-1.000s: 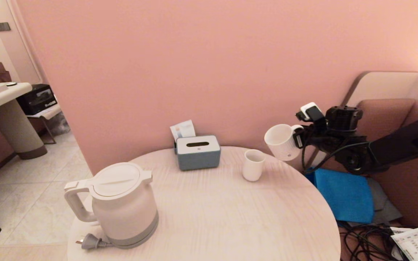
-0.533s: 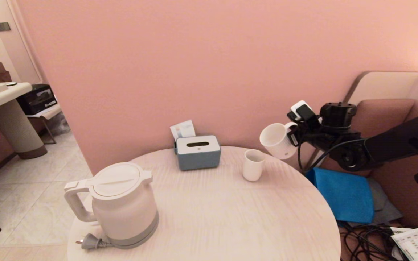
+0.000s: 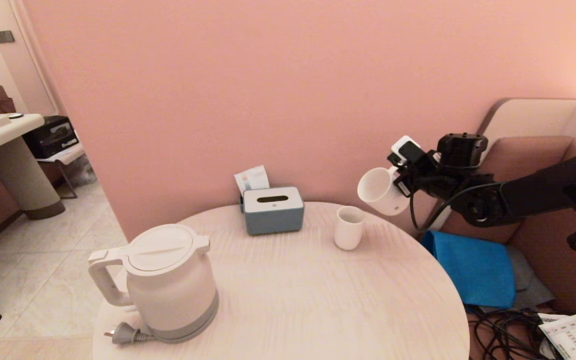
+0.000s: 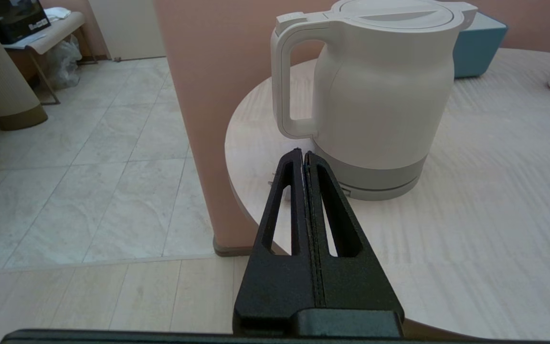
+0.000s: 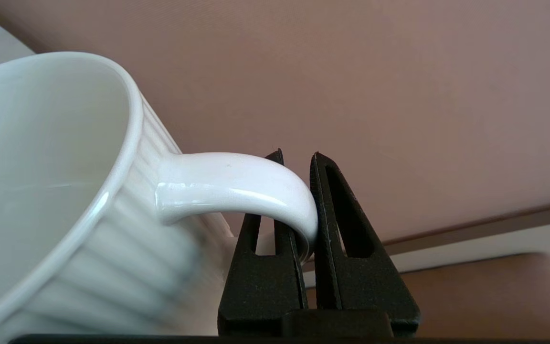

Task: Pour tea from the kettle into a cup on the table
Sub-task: Pour water into another cup

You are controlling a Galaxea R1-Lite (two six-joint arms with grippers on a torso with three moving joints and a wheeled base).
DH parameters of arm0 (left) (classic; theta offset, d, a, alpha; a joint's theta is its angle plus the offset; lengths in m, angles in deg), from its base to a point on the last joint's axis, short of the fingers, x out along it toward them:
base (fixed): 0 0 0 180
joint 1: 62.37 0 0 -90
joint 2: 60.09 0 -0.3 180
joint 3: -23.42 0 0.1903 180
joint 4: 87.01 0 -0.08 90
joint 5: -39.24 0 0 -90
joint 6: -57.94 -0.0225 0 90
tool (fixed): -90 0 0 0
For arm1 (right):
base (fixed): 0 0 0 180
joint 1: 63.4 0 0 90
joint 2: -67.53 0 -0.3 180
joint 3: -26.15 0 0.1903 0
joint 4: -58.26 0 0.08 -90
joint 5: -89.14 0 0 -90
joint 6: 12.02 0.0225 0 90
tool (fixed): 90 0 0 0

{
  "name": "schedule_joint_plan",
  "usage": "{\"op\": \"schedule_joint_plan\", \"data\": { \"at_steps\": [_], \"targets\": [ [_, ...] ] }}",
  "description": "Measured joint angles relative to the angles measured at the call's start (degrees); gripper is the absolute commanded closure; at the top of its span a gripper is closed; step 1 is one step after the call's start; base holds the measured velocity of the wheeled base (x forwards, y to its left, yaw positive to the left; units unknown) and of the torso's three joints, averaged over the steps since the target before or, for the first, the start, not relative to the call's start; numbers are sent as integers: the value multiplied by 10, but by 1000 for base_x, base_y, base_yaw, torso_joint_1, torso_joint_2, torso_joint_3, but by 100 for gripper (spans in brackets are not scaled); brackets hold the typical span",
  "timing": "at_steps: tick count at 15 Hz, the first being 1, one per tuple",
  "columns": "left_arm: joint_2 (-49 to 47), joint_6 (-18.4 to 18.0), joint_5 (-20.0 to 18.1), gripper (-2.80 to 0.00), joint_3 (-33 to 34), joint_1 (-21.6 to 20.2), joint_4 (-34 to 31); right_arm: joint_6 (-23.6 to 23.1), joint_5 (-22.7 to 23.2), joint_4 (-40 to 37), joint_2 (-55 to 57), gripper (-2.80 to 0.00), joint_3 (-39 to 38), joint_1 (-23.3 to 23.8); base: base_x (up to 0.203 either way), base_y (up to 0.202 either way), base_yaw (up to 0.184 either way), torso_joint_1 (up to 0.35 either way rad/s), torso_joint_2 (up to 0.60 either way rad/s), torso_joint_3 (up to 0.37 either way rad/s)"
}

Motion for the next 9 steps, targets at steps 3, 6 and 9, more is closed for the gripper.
{"op": "schedule_joint_plan", "data": {
  "at_steps": [3,6,9],
  "targets": [
    [0,0,0,0,0,0,0,-37,0,0,1,0,0,-2,0,0,0,0,0,0],
    [0,0,0,0,0,0,0,-64,0,1,3,0,0,-7,0,0,0,0,0,0],
    [0,0,0,0,0,0,0,-78,-14,2,3,0,0,-17,0,0,0,0,0,0]
  ]
}}
